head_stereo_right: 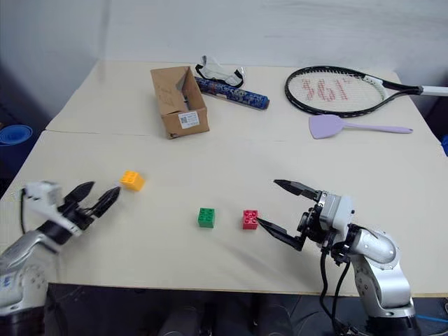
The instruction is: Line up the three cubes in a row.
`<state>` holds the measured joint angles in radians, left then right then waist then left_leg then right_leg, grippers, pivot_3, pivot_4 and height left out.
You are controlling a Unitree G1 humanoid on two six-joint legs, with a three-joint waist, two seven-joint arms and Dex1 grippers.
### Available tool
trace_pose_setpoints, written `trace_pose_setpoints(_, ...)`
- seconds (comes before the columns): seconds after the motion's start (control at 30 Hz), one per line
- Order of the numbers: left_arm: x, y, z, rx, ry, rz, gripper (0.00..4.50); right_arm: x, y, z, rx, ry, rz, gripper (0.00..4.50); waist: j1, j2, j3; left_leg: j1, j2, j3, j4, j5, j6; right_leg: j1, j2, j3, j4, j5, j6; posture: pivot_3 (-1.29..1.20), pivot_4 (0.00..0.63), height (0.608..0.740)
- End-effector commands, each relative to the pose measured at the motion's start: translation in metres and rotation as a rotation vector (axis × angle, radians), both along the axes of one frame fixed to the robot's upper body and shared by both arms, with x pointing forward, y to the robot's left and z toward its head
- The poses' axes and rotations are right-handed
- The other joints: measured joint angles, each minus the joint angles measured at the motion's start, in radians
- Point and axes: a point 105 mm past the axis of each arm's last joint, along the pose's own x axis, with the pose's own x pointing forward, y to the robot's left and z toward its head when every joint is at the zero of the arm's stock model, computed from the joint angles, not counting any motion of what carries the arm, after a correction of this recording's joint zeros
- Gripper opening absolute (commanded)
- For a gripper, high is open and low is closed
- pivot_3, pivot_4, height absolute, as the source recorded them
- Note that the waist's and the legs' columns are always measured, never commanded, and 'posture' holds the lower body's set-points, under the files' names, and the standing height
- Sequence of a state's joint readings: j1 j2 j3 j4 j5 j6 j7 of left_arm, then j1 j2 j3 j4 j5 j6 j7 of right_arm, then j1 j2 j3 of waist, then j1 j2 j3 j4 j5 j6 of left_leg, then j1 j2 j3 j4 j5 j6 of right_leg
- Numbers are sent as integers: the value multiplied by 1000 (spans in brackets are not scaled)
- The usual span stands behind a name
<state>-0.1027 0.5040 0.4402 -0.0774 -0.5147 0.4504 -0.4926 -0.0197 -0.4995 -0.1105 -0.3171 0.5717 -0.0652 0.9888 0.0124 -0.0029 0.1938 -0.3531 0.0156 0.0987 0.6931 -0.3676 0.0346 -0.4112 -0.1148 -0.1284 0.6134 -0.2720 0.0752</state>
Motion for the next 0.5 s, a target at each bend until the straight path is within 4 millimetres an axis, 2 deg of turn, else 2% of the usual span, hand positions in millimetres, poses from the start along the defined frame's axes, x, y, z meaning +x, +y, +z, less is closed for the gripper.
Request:
trace_pose_setpoints(0.03,15,-2,15,36,-10,51,4470,-4,8,20,61,-58,6,4500,-2,0,0,0,0,0,0,0,0,0,0,0,0,0,0,0,150,740)
trace_pose_setpoints(0.27,33,-12,5,88,53,25,4470,-8,5,12,44,-50,-24,4500,-5,0,0,0,0,1,0,0,0,0,0,0,0,0,0,0,150,740)
trace_pose_setpoints(0.37,33,-15,2,98,68,-10,3856,-12,2,7,37,-46,-34,4500,-5,0,0,0,0,0,0,1,0,0,0,0,0,0,0,0,150,740)
trace_pose_setpoints(0.5,30,-5,4,152,57,-44,2604,-13,-4,-1,29,-44,-63,4500,-11,0,0,0,0,0,0,1,0,0,0,0,0,0,0,0,150,740)
